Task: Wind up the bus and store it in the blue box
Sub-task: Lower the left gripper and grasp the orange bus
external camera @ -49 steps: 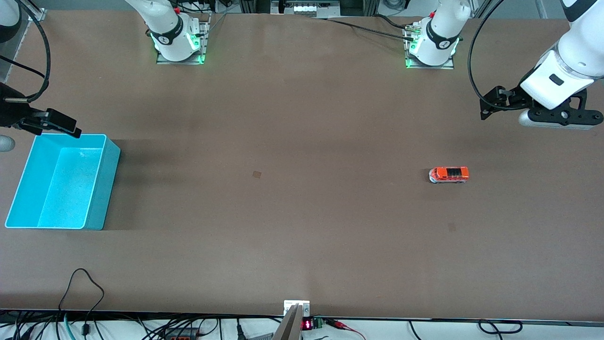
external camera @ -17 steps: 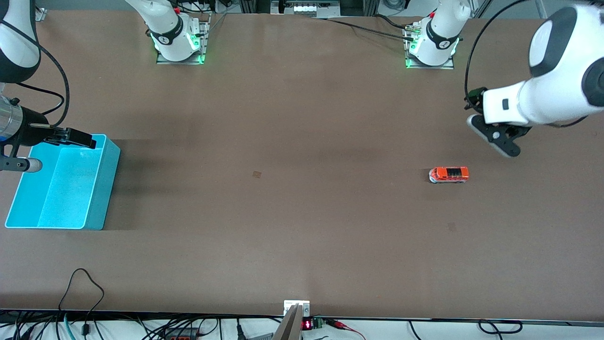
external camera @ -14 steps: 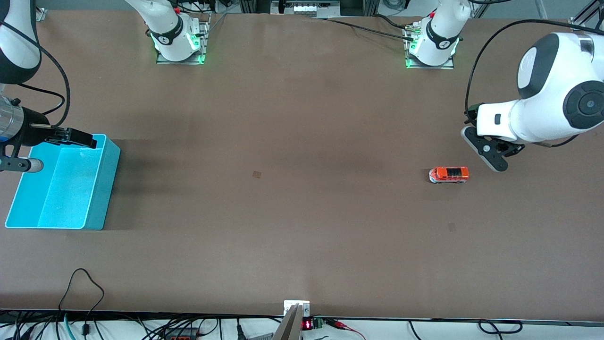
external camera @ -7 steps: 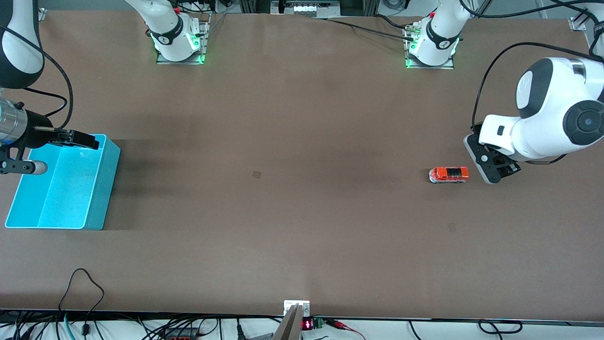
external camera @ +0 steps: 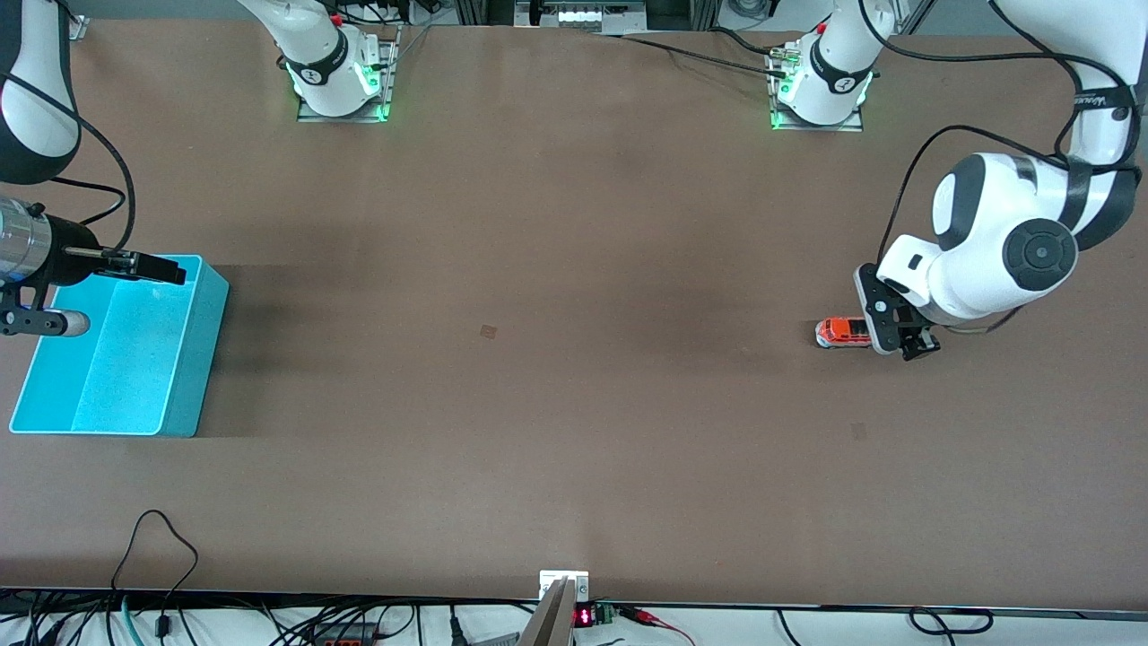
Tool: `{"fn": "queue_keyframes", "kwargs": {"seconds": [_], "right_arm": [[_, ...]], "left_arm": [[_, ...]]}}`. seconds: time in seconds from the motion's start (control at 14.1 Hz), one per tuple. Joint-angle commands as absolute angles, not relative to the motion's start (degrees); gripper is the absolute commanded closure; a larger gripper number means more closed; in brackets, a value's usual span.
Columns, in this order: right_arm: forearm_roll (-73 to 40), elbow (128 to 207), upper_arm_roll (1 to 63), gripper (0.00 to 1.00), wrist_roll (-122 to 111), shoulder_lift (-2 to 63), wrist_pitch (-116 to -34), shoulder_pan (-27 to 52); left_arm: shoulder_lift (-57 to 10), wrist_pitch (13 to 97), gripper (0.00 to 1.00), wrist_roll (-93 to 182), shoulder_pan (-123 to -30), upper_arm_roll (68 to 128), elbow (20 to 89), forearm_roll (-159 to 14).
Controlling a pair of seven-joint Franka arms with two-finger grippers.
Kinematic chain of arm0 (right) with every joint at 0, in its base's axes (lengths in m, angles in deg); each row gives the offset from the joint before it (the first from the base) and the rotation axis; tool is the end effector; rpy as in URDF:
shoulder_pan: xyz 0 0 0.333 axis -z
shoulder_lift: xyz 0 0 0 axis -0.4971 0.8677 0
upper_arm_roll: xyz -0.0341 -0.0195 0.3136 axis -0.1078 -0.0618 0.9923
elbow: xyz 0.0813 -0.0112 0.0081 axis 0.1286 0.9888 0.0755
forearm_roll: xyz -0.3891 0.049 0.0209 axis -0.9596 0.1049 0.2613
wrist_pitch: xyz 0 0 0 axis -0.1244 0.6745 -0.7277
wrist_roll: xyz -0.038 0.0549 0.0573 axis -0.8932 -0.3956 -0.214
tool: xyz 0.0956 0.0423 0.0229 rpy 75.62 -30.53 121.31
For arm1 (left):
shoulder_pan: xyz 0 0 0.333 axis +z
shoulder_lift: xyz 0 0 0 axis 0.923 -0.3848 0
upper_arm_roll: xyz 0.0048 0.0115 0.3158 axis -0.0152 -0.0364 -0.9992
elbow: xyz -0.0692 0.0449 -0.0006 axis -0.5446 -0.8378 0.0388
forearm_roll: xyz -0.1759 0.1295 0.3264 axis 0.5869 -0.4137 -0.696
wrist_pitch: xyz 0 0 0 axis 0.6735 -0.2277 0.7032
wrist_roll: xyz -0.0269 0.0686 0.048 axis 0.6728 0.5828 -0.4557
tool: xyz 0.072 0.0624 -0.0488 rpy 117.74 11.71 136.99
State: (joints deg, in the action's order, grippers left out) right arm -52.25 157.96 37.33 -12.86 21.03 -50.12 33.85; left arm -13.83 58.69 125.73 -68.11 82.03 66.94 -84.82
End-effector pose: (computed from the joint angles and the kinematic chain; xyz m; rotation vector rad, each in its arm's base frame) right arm 0.6109 -0.0419 0.4929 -3.0962 0.1793 0.3263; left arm 0.5906 -0.0290 0.3215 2.3670 -1.9779 -0.2050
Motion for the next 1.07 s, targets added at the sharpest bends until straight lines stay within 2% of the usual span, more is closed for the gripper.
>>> {"fn": "queue_keyframes", "kwargs": {"seconds": [0.0, 0.28, 0.57, 1.0], "right_arm": [[-52.8, 157.73, 37.79, 0.0, -12.8, 20.76, -49.7, 34.02], [-52.8, 157.81, 37.79, 0.0, -12.62, 20.76, -49.7, 34.38], [-52.8, 157.55, 37.79, 0.0, -12.71, 20.76, -49.7, 33.94], [-52.8, 157.64, 37.79, 0.0, -12.71, 20.76, -49.61, 33.94]], "left_arm": [[-17.33, 62.98, 0.0, 132.28, -65.79, 82.25, 67.76, -85.93], [-17.34, 64.56, 0.0, 132.47, -65.09, 82.25, 72.58, -85.93], [-17.51, 79.65, 0.0, 134.66, -63.51, 82.25, 81.28, -85.93], [-20.06, 84.87, 0.0, 137.74, -63.59, 82.43, 80.95, -85.93]]}}
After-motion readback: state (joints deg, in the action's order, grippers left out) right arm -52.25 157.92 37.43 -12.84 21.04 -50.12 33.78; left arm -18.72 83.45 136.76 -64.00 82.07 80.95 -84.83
